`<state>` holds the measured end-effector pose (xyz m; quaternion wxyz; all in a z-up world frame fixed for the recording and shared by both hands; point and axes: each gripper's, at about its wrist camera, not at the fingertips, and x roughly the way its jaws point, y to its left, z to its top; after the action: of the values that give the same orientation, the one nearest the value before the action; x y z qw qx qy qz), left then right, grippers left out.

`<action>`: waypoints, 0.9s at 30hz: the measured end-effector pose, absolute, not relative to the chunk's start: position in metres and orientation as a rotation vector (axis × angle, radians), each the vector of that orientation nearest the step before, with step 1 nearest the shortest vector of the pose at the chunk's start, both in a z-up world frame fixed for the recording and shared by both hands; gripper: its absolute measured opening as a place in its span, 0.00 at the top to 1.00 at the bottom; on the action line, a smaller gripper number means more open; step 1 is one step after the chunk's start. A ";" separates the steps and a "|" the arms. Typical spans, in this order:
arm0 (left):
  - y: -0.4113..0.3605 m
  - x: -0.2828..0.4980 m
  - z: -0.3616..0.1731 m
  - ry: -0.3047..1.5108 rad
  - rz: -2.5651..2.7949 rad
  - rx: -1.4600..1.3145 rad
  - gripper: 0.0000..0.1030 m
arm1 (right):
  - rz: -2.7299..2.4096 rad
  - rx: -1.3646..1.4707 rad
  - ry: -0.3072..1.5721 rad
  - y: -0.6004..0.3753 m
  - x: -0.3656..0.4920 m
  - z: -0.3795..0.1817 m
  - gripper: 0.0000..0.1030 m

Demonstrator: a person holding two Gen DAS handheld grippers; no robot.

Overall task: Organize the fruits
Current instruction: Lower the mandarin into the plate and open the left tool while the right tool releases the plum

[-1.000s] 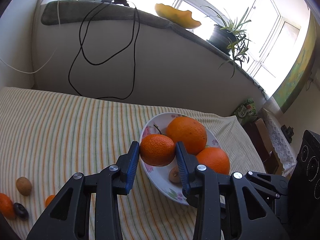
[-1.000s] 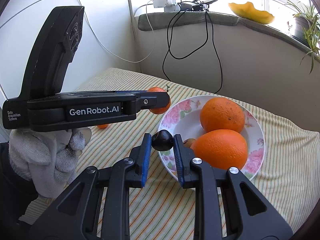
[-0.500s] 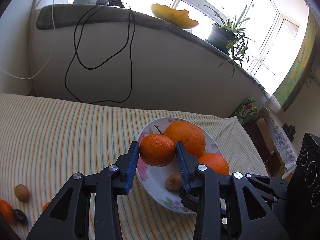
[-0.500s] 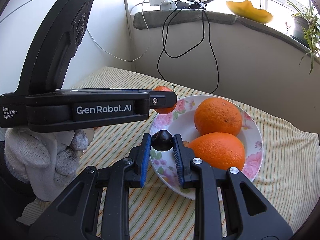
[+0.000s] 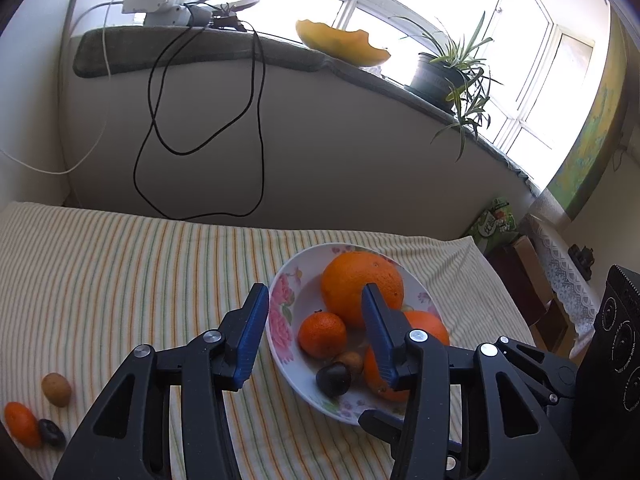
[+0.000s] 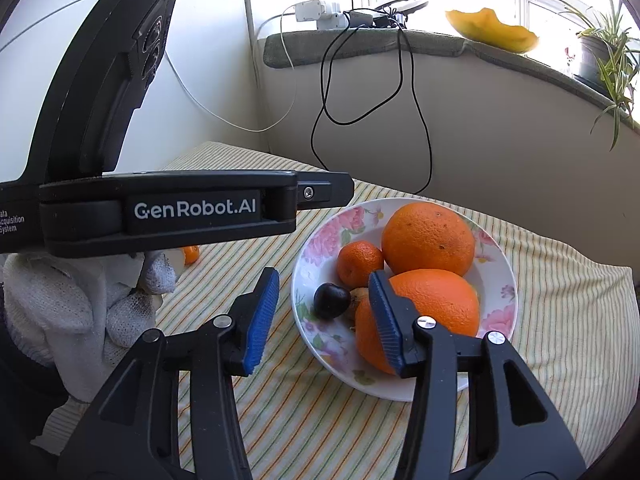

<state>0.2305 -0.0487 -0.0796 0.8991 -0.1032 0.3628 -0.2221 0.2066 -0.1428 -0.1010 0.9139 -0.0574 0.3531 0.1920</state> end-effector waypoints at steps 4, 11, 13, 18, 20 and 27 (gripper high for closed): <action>-0.048 0.227 -0.077 0.745 -0.447 -0.207 0.41 | 0.397 -0.110 0.726 -0.145 0.204 -0.098 0.49; -0.044 0.221 -0.072 0.732 -0.432 -0.200 0.31 | 0.387 -0.088 0.713 -0.149 0.199 -0.094 0.28; -0.043 0.219 -0.071 0.729 -0.425 -0.199 0.31 | 0.386 -0.081 0.701 -0.151 0.197 -0.091 0.24; -0.038 0.213 -0.065 0.711 -0.408 -0.196 0.30 | 0.389 -0.079 0.706 -0.150 0.192 -0.088 0.24; -0.034 0.209 -0.063 0.705 -0.402 -0.200 0.30 | 0.387 -0.082 0.705 -0.149 0.190 -0.087 0.24; -0.021 0.191 -0.053 0.666 -0.366 -0.190 0.30 | 0.394 -0.074 0.704 -0.146 0.185 -0.084 0.24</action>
<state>0.1910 -0.0208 -0.0534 0.9242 -0.0924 0.3246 -0.1785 0.1849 -0.1462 -0.0845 0.9191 -0.0362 0.3423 0.1918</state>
